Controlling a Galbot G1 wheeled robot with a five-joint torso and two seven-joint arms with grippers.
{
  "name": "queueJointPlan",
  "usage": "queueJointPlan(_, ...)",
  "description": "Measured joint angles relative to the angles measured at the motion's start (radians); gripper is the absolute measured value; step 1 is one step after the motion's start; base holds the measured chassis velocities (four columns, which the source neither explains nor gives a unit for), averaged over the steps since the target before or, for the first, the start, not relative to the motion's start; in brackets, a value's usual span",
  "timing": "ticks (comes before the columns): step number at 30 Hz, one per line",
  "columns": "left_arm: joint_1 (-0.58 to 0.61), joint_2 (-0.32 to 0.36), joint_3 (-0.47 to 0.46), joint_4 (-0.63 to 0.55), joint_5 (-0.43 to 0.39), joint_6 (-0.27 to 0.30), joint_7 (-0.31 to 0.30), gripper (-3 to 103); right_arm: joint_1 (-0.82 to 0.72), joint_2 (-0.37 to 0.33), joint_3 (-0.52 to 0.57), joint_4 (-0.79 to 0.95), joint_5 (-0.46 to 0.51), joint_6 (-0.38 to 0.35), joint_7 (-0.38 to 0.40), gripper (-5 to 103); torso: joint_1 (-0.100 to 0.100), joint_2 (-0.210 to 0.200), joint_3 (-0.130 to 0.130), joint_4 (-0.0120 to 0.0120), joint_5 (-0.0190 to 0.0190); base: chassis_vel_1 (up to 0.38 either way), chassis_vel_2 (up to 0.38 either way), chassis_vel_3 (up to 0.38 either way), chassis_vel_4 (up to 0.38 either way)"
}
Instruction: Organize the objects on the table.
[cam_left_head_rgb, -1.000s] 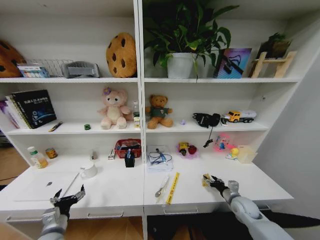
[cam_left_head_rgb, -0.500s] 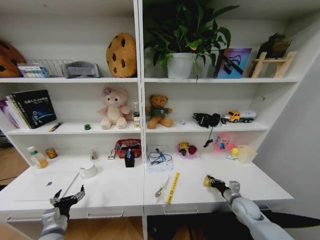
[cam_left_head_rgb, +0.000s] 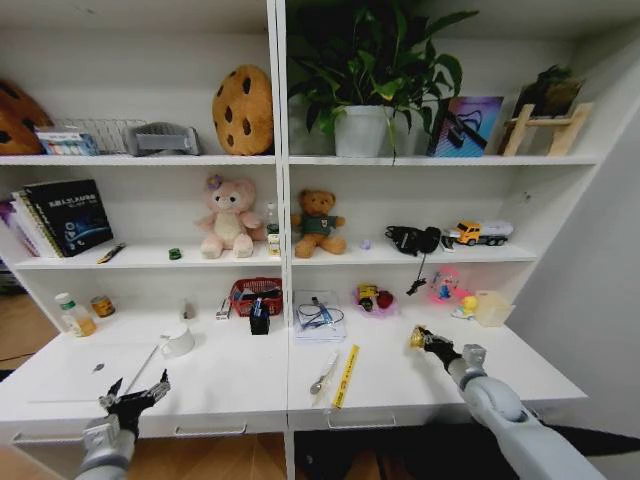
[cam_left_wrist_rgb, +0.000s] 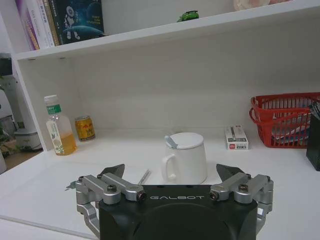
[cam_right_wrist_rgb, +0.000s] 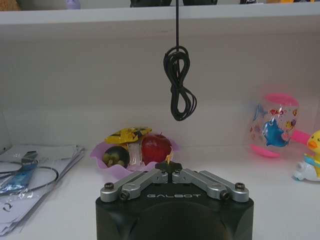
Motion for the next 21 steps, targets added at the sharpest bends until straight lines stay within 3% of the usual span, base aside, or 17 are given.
queueJointPlan(21, 0.005, 0.009, 0.011, -0.002, 0.008, 0.005, 0.000, 100, 0.133, 0.050, -0.071, -0.106, -0.069, 0.028, -0.014, 0, 0.000, 0.000, 0.000, -0.0001, 0.0002, -0.033, 0.032, 0.025, -0.027)
